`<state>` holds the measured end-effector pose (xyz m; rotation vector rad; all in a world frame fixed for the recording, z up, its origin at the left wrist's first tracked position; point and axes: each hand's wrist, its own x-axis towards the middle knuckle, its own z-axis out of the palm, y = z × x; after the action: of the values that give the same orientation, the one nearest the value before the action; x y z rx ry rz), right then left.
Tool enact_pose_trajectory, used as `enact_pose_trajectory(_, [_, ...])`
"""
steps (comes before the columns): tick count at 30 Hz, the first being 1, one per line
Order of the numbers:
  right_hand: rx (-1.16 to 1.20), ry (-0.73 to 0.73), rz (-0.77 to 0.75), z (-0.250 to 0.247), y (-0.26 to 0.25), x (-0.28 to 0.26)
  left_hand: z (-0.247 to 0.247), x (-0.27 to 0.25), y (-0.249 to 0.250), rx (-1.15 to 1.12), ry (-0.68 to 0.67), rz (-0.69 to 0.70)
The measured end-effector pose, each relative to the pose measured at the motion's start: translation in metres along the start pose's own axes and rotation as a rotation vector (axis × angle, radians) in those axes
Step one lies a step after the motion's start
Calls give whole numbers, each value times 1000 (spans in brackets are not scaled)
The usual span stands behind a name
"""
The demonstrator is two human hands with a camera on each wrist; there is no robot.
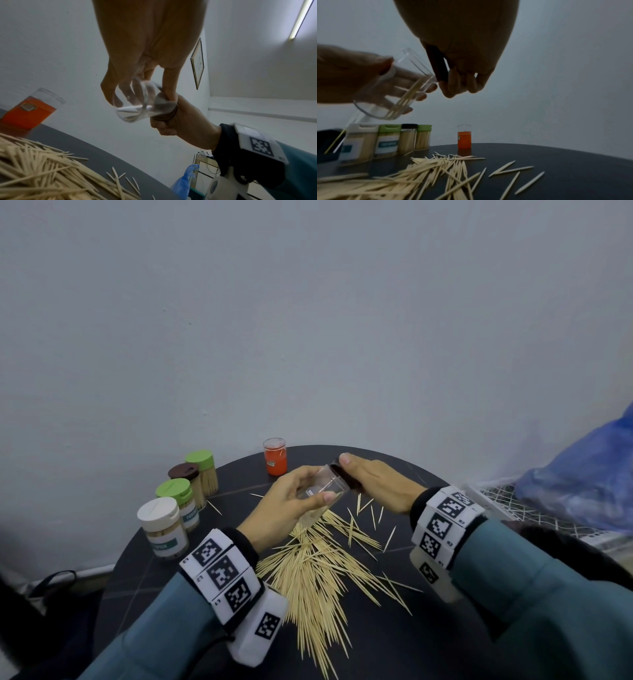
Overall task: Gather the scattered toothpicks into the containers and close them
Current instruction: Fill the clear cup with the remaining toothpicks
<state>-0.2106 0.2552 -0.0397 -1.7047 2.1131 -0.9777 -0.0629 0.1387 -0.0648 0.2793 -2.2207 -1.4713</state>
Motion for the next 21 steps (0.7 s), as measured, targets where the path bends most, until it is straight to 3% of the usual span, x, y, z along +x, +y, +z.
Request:
enact_pose_trajectory(6, [-184, -46, 42, -7, 21, -5, -2, -1, -5, 7, 20, -12])
enact_pose_trajectory(12, [-582, -191, 327, -31, 52, -22, 1, 0, -5, 24, 21, 7])
enact_pose_trajectory(16, [-802, -388, 519, -32, 65, -30, 4, -1, -3, 3, 18, 12])
enact_pose_trajectory(19, [-850, -489, 576, -26, 67, -32, 4, -1, -4, 7, 34, 4])
enact_pose_trajectory(21, [-881, -480, 561, -23, 63, -29, 2, -1, -5, 10, 55, 1])
